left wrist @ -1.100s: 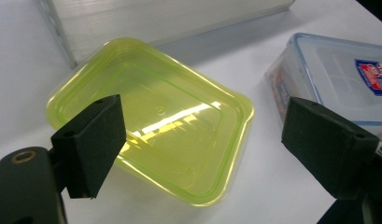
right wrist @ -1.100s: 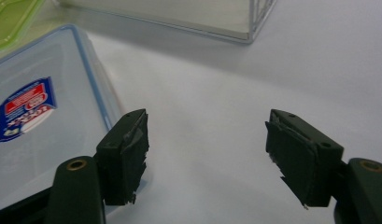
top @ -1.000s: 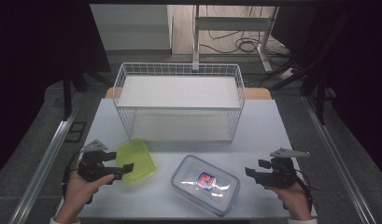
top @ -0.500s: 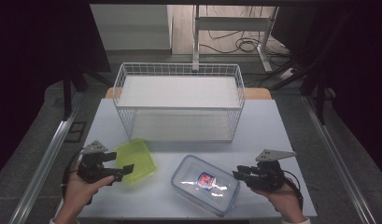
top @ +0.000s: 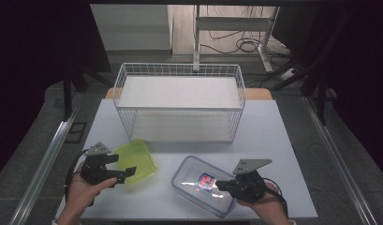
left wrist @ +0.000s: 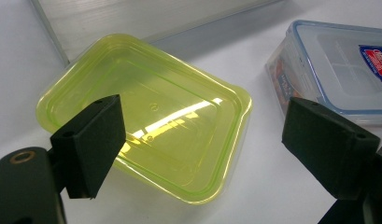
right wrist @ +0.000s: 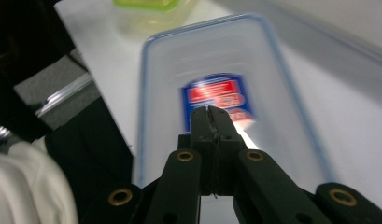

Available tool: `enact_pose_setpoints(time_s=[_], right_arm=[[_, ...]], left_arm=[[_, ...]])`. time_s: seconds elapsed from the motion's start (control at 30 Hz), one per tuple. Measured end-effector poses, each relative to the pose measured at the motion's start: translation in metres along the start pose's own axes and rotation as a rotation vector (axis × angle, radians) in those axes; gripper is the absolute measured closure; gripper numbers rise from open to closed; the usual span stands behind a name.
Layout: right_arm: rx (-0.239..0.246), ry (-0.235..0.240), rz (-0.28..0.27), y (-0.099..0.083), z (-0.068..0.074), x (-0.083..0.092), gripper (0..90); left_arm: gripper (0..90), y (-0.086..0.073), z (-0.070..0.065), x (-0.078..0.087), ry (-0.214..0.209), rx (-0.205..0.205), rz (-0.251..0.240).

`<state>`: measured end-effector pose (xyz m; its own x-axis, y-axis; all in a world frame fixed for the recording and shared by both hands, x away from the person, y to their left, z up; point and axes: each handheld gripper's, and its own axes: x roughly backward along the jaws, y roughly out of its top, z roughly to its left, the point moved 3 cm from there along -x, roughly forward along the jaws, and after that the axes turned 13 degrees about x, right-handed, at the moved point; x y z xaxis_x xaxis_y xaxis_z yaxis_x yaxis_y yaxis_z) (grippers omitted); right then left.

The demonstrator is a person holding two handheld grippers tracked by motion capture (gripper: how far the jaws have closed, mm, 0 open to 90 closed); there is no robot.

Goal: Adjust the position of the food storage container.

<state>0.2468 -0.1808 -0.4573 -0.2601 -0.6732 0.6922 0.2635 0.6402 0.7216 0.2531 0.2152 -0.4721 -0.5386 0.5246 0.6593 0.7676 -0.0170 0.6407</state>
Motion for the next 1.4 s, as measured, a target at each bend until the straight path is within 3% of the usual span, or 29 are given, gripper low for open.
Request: enact_pose_setpoints(time_s=[0.27, 0.33, 0.5, 0.63, 0.8, 0.93, 1.17, 1.4], right_arm=[[0.063, 0.065, 0.052, 0.002, 0.026, -0.019, 89.6], [0.077, 0.106, 0.063, 0.0, 0.038, -0.024, 89.6], [0.12, 0.131, 0.113, -0.004, 0.054, -0.033, 89.6], [0.136, 0.12, 0.158, -0.008, 0.055, -0.039, 89.7], [0.151, 0.121, 0.168, -0.009, 0.056, -0.039, 89.7], [0.192, 0.11, 0.207, -0.009, 0.058, -0.036, 89.8], [0.195, 0.109, 0.216, -0.01, 0.057, -0.035, 89.8], [0.184, 0.067, 0.227, -0.015, 0.046, -0.028, 89.8]], left_arm=[[13.5, 0.0, 0.001, 0.001, 0.002, 0.005, -0.003], [13.5, 0.0, 0.001, 0.002, 0.002, 0.005, -0.005], [13.5, 0.0, 0.003, 0.003, 0.005, 0.008, -0.006], [13.5, 0.0, 0.003, 0.002, 0.005, 0.006, -0.003], [13.5, -0.001, 0.003, 0.001, 0.008, 0.007, -0.001], [13.5, -0.001, 0.003, 0.001, 0.009, 0.004, 0.0], [13.4, -0.001, 0.004, 0.001, 0.01, 0.003, 0.0], [13.4, -0.001, 0.005, 0.001, 0.011, 0.003, 0.0]])
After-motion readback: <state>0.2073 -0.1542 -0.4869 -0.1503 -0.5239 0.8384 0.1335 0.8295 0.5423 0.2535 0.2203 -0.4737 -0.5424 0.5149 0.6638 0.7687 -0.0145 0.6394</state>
